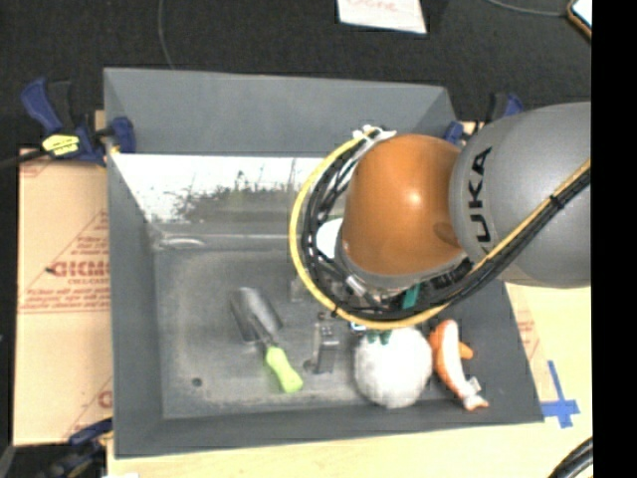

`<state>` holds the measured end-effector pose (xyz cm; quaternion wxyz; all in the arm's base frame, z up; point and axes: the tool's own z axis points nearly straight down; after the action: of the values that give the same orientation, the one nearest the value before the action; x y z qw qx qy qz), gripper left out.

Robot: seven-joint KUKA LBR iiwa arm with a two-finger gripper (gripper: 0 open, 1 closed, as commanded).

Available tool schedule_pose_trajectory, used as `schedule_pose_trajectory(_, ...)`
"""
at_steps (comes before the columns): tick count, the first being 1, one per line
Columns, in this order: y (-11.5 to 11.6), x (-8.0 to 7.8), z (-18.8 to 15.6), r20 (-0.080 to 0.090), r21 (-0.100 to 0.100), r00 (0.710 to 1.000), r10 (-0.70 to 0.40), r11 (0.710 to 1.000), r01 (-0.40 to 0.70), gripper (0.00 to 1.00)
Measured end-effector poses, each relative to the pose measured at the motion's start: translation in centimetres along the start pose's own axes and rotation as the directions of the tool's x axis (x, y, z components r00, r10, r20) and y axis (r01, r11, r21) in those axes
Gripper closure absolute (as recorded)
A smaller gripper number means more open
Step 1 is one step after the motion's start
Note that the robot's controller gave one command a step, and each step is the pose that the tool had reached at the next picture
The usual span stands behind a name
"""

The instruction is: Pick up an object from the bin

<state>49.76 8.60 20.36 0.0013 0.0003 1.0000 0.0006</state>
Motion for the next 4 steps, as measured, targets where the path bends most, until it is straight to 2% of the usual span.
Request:
schedule_pose_trajectory(1,2.8,0.5,5.4,-0.006,0.001,0.982,0.191,0.982,-0.191,0.0)
schedule_pose_trajectory(2,2.2,0.6,6.6,-0.003,0.001,0.964,0.266,0.964,-0.266,0.0)
schedule_pose_trajectory(3,2.0,-1.5,7.7,-0.002,-0.001,0.96,0.281,0.96,-0.281,0.0)
schedule_pose_trajectory(4,2.7,-1.1,13.5,-0.003,0.0,0.863,0.506,0.863,-0.506,0.0)
